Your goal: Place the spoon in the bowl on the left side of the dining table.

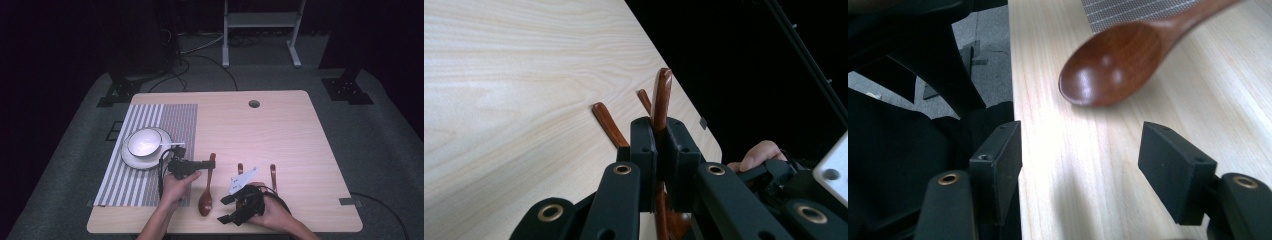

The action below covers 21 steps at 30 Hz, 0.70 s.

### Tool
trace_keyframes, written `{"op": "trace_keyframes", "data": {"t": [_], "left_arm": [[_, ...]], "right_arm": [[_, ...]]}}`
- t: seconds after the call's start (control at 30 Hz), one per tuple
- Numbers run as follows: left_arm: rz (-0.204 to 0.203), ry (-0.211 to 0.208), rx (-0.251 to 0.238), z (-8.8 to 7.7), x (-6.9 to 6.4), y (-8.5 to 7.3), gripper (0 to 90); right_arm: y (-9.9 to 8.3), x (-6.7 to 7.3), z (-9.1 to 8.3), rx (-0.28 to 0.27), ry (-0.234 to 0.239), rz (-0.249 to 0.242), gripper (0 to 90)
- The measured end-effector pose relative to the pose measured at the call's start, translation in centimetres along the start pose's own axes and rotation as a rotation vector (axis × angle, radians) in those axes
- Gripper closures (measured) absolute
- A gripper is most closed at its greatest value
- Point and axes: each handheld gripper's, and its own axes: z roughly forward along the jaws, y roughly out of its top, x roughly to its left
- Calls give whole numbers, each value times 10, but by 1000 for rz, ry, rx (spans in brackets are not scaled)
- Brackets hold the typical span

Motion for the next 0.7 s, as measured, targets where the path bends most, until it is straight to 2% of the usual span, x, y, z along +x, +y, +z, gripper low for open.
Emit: {"op": "trace_keyframes", "data": {"t": [0.37, 0.7], "left_arm": [[23, 16, 4, -9, -6, 10, 843], [44, 54, -8, -22, -10, 19, 843]], "right_arm": [[-5, -3, -11, -7, -18, 17, 325], [-9, -4, -23, -12, -38, 23, 324]]}}
